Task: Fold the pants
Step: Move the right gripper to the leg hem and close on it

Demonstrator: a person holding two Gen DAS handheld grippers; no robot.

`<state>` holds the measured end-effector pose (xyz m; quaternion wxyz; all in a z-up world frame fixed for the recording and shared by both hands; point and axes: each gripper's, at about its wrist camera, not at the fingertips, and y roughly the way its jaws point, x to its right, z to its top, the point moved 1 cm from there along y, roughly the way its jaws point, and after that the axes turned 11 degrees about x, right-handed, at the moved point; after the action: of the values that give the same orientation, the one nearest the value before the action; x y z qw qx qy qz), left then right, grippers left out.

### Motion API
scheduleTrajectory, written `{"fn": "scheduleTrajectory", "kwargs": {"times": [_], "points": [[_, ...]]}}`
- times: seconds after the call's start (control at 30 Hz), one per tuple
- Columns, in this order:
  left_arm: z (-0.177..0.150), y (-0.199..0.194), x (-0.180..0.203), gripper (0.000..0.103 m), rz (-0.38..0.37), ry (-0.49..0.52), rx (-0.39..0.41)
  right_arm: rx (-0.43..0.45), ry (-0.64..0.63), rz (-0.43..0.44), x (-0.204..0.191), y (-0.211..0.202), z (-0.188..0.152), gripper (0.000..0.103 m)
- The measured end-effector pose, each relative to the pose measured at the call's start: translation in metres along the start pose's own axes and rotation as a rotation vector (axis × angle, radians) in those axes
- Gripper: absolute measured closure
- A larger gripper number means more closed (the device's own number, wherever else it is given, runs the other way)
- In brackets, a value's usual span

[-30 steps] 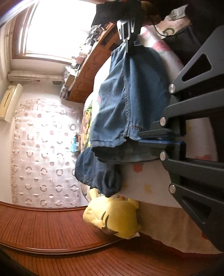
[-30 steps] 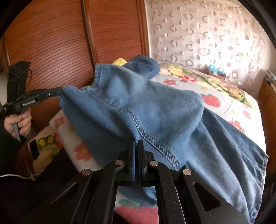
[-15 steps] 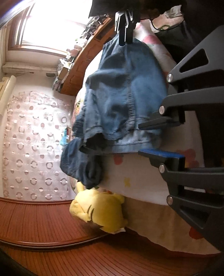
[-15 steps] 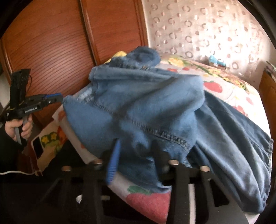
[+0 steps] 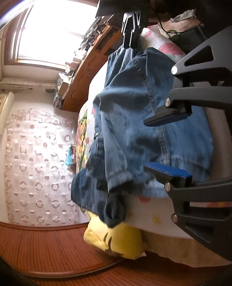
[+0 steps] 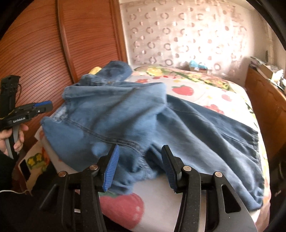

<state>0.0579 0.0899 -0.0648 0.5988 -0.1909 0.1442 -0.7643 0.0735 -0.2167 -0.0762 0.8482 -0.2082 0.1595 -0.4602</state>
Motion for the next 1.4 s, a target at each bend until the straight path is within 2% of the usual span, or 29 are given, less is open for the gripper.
{"fn": "scheduleTrajectory", "kwargs": {"times": [0.47,0.63,0.9,1.1,1.4], "points": [[0.013,0.051,0.068,0.056,-0.07,0.065,-0.05,0.02,0.123,-0.207,0.094,-0.057,-0.031,0.052],[0.015,0.064,0.09,0.056,-0.083,0.093,-0.069,0.018,0.17,-0.263,0.123,-0.073,-0.045,0.049],[0.006,0.083,0.107,0.056,-0.082,0.117,-0.131,0.01,0.209,-0.311,0.145,-0.084,-0.057,0.048],[-0.009,0.098,0.106,0.056,-0.065,0.108,-0.193,-0.005,0.22,-0.339,0.156,-0.084,-0.064,0.048],[-0.016,0.1,0.111,0.052,-0.053,0.116,-0.171,-0.011,0.237,-0.368,0.165,-0.087,-0.069,0.048]]}}
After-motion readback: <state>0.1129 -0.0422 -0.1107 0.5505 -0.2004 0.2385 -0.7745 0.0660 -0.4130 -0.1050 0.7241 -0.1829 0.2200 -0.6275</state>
